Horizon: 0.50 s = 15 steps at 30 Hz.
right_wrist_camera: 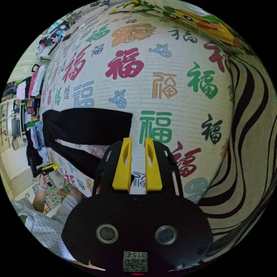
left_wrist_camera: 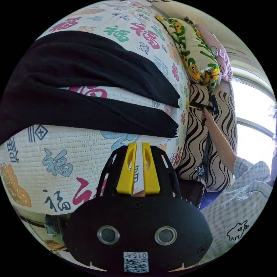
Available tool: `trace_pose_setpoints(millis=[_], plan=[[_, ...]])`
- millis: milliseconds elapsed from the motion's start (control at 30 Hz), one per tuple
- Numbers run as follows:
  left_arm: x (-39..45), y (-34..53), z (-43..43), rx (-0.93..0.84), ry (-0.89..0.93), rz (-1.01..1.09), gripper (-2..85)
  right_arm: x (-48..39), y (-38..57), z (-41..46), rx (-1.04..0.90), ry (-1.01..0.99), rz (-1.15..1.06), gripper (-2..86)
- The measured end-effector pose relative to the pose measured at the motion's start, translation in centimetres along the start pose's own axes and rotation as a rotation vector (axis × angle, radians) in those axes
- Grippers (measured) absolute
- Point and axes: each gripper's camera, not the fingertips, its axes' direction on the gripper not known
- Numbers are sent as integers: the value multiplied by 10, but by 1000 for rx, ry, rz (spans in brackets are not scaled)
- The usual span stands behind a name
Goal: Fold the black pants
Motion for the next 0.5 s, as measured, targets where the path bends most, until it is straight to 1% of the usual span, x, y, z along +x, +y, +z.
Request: trace_pose_setpoints(millis=[33, 100, 133, 167, 200, 233, 267, 367, 433, 500], plan=[[-8, 3, -5, 12, -9, -26, 30, 9, 10, 2, 1, -42, 15, 86], [-51, 21, -28, 88, -22, -175, 40, 41, 54, 22, -52, -198, 95, 117], [-63, 26, -36, 120, -16, -219, 41, 48, 64, 29, -76, -230, 121, 122], [-87, 38, -50, 197, 8, -301, 44, 62, 83, 45, -129, -296, 169, 133], [-108, 50, -63, 269, 36, -374, 47, 75, 98, 60, -165, -363, 218, 132], [-119, 55, -69, 298, 48, -408, 47, 81, 104, 66, -172, -396, 240, 132], [-136, 63, -78, 350, 69, -467, 48, 92, 111, 77, -172, -467, 272, 113], [-163, 75, -87, 439, 154, -528, 48, 118, 114, 92, -112, -634, 322, 44], [-170, 76, -87, 471, 216, -522, 46, 133, 114, 94, -99, -646, 348, 20], [-170, 74, -81, 454, 236, -496, 42, 145, 113, 88, -112, -623, 337, 9]])
